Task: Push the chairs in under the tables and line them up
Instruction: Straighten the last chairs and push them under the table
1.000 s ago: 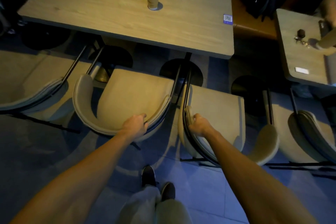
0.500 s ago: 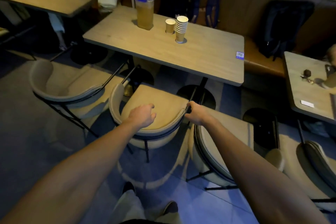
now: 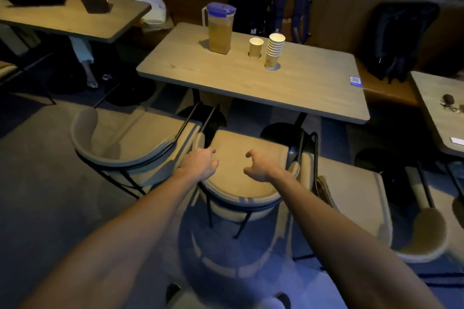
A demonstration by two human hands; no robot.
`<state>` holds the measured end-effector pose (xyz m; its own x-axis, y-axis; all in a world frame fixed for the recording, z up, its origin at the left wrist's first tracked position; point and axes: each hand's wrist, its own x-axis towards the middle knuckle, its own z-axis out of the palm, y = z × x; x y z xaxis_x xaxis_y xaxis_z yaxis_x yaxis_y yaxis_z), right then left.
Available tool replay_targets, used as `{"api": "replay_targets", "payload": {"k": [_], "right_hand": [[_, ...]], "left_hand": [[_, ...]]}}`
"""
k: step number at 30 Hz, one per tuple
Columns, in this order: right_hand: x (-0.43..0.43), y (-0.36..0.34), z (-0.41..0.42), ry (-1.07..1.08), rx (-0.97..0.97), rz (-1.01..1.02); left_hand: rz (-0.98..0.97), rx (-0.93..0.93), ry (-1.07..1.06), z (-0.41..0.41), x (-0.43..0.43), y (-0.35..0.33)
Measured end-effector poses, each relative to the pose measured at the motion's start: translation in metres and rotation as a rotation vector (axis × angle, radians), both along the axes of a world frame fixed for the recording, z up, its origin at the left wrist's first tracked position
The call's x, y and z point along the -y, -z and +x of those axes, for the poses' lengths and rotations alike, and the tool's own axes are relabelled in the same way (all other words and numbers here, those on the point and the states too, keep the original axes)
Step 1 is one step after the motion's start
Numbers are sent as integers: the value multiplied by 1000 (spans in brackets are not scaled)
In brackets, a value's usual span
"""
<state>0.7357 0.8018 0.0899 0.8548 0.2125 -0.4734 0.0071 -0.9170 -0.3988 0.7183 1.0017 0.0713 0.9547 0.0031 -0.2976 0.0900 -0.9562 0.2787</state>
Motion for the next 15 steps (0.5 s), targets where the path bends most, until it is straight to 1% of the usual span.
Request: {"api": "replay_targets", "payload": {"k": [7, 12, 15], "right_hand": [[-114, 15, -1, 35, -59, 52], [-158, 28, 21, 15, -109, 45], [-176, 46, 40, 40, -142, 45]], "left_hand": [[56, -44, 45, 14, -91, 11], [17, -70, 7, 40, -131, 30], [13, -70, -25, 55, -150, 43]]}}
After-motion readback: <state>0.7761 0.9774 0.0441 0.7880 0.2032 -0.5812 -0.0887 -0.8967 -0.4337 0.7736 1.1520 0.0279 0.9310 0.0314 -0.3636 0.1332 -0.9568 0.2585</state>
